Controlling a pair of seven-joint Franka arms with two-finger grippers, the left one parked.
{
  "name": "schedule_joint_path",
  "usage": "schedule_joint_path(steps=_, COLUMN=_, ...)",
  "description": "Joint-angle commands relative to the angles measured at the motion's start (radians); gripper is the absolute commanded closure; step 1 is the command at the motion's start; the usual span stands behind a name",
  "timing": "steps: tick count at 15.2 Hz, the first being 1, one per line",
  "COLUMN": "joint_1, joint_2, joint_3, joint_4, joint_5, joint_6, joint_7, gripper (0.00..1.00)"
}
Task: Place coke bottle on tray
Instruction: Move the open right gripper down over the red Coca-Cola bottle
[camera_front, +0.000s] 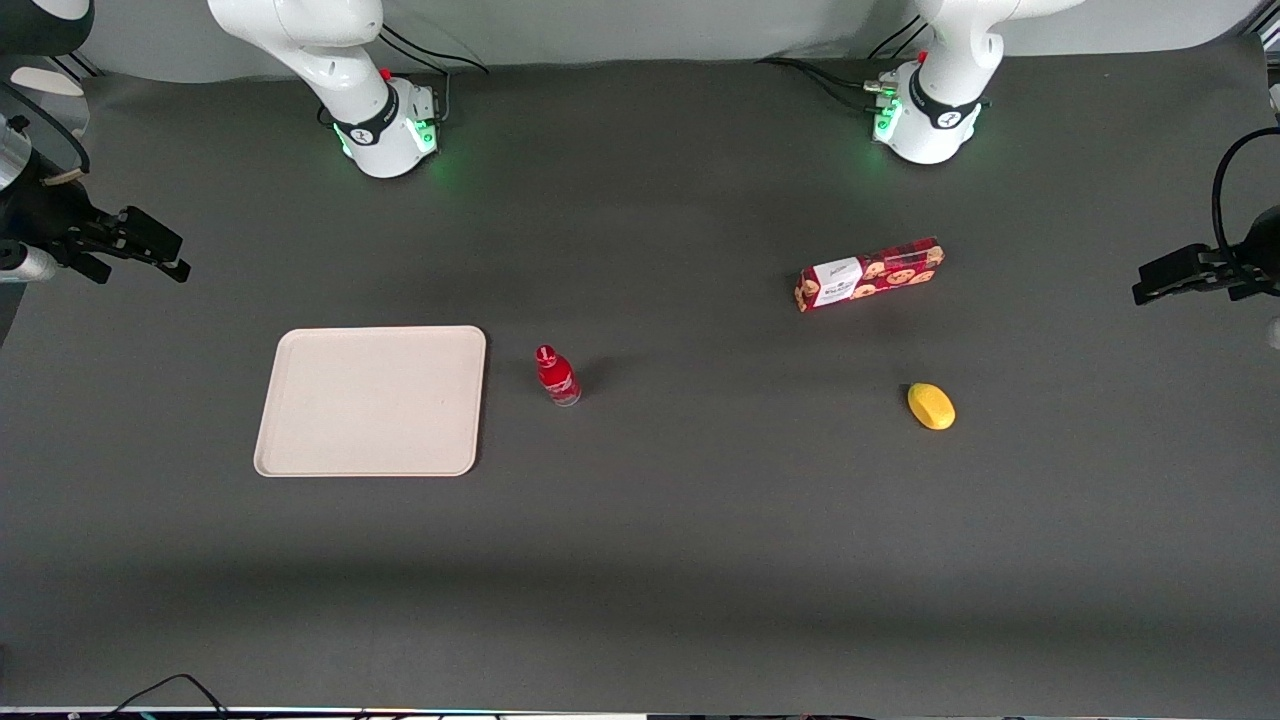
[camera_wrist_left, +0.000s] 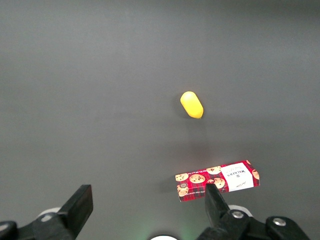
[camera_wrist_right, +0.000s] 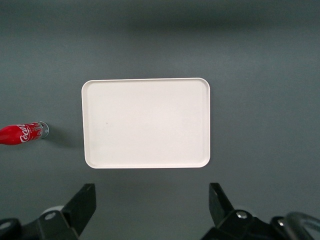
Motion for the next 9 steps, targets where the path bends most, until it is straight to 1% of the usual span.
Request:
schedule_joint_path(steps=1, joint_1=0.013, joint_2=-0.005, joint_3=-0.008, joint_4=-0.002, joint_5=0.016, joint_6=-0.003, joint_7=-0.023, gripper=0.0)
schedule_joint_path(steps=3, joint_1=0.013, joint_2=0.005, joint_3=-0.006, joint_4=0.01, joint_5=0.017, joint_6=-0.003, joint_7=-0.009, gripper=0.0)
schedule_joint_path(steps=5, joint_1=0.032, joint_2=0.034, joint_3=0.011, joint_4=0.057, joint_5=0.017, joint_6=-0.006, joint_7=-0.008, gripper=0.0)
schedule_joint_path(steps=6, joint_1=0.045, joint_2=0.052, joint_3=0.046, joint_4=0.091, joint_5=0.016, joint_6=-0.024, joint_7=-0.006, gripper=0.0)
schedule_joint_path(steps=7, joint_1=0.045, joint_2=0.086, joint_3=0.104, joint_4=0.135, joint_5=0.017, joint_6=-0.048, joint_7=0.017, gripper=0.0)
schedule_joint_path(steps=9, joint_1=0.046, joint_2=0.17, joint_3=0.193, joint_4=0.221, joint_5=0.019, joint_6=-0.067, joint_7=0.173, gripper=0.0)
